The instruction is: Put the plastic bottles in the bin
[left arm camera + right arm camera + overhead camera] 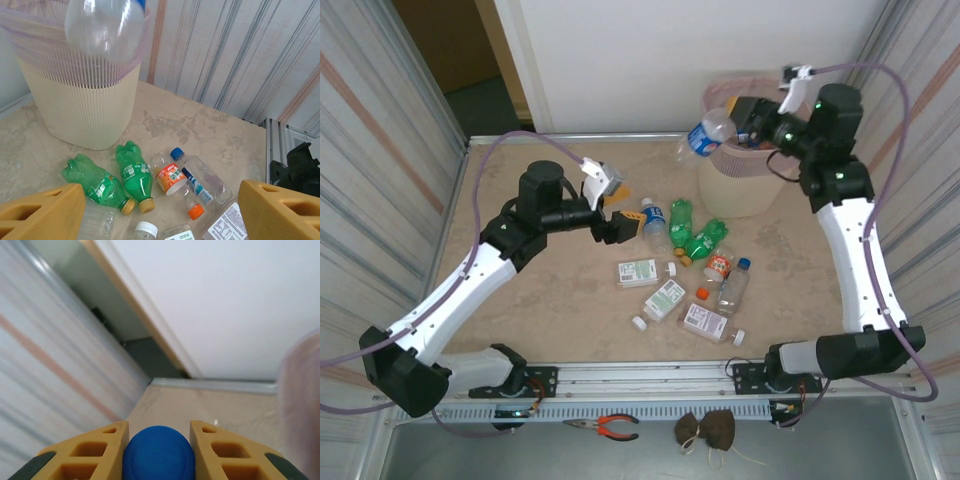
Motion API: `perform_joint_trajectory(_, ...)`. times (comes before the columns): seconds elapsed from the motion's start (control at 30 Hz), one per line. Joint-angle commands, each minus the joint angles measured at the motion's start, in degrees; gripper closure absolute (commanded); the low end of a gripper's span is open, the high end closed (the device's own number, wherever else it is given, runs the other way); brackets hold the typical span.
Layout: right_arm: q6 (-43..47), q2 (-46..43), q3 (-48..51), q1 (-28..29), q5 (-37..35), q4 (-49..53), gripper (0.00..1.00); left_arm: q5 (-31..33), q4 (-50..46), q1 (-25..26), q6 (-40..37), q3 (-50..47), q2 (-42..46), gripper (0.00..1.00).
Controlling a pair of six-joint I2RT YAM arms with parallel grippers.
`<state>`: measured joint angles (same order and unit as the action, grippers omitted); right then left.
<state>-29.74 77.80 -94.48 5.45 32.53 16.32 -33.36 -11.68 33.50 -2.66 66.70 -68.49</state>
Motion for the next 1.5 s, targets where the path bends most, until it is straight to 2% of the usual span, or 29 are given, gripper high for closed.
perform_joint_trajectory(0.0, 1.1, 3.2, -4.7, -4.1, 2.4, -0.3, 0.69, 0.9, 1.2, 0.2, -0.1, -1.2, 1.6, 0.2)
perform_joint_trajectory(0.17, 1.6, 8.7, -9.7, -9.3, 0.1, -0.6, 0.69, 1.2, 0.6, 0.2, 0.1, -1.5, 2.2, 0.2)
perform_joint_trajectory(0.33, 2.7, 14.3, -12.4, -11.5, -4.5, -2.7, 0.69, 2.2, 0.3, 0.2, 0.0, -2.1, 3.1, 0.2)
perform_joint_trajectory(0.53, 1.6, 20.7, -11.1, -11.8, -7.7, -9.8, 0.67, 3.0, -0.7, 0.1, 0.1, -2.3, 3.2, 0.2)
perform_joint_trajectory(0.7, 0.0, 26.0, -8.5, -11.1, -7.4, -16.4, 0.66, 3.3, -1.0, 0.2, 0.6, -2.6, 3.1, 0.2)
perform_joint_trajectory(0.87, -1.5, 31.4, -8.6, -10.1, -6.8, -18.4, 0.65, 3.9, -2.1, 0.2, 1.0, -2.7, 3.3, 0.21)
perform_joint_trajectory(1.2, -1.5, 38.8, -9.9, -8.6, -6.3, -16.9, 0.6, 4.4, -2.6, 0.2, 1.6, -2.5, 3.1, 0.21)
perform_joint_trajectory(1.47, 3.5, 37.2, -11.8, -8.5, -12.3, -10.6, 0.49, 4.4, -2.4, 0.2, 1.8, -2.3, 2.4, 0.21)
